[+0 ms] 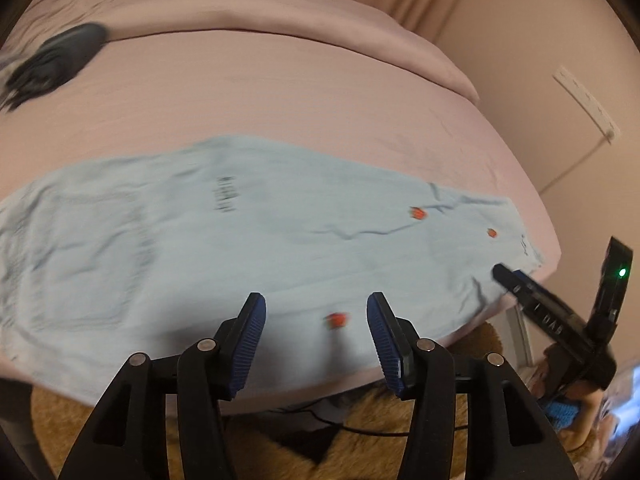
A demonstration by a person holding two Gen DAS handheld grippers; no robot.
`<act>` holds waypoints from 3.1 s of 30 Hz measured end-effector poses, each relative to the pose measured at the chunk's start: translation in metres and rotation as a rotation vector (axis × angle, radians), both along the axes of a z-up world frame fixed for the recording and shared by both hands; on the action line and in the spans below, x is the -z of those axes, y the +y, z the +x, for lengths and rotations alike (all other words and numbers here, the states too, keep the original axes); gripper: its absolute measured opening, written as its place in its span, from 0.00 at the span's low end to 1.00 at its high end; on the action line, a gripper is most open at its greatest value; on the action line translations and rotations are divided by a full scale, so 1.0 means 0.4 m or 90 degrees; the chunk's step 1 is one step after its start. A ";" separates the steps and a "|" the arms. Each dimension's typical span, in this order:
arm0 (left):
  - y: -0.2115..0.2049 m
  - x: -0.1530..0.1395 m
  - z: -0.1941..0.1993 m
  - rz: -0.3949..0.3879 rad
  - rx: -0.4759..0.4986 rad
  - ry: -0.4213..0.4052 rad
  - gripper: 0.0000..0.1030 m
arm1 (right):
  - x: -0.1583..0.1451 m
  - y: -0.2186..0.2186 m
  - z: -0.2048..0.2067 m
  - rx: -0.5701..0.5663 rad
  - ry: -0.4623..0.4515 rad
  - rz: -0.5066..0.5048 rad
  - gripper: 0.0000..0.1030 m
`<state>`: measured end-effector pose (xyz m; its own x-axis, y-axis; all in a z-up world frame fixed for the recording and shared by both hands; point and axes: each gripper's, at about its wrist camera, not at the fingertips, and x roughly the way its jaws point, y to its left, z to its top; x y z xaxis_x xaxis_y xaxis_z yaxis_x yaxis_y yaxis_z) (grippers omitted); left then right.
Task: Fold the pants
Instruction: 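Pull the folded jeans straight with both tools and release them, then move the right tool to the leg hems and grip them, then lift the leg hems with the right tool and fold them toward the waistband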
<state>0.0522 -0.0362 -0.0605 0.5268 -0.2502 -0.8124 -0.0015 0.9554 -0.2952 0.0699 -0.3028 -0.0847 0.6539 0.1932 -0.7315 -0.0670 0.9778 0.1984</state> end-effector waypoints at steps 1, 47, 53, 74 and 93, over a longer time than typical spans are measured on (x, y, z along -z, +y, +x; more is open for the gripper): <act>-0.021 0.004 0.012 0.002 0.008 -0.003 0.51 | 0.002 -0.031 0.002 0.021 -0.001 0.007 0.66; -0.437 0.129 0.193 0.022 0.183 0.044 0.24 | 0.116 -0.323 0.000 0.096 0.009 0.067 0.00; -0.418 0.129 0.187 -0.004 0.176 0.052 0.23 | 0.107 -0.329 0.016 0.123 0.016 0.046 0.00; -0.197 0.048 0.267 -0.022 0.064 0.030 0.41 | 0.071 -0.389 0.072 0.178 0.045 0.079 0.62; -0.268 0.020 0.301 -0.163 0.140 0.049 0.66 | -0.045 -0.231 0.059 0.033 -0.107 0.111 0.13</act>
<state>0.1726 -0.1432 -0.0687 0.3776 -0.5519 -0.7435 0.1639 0.8301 -0.5330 0.0934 -0.3951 -0.0669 0.7756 0.2692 -0.5709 -0.0632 0.9331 0.3541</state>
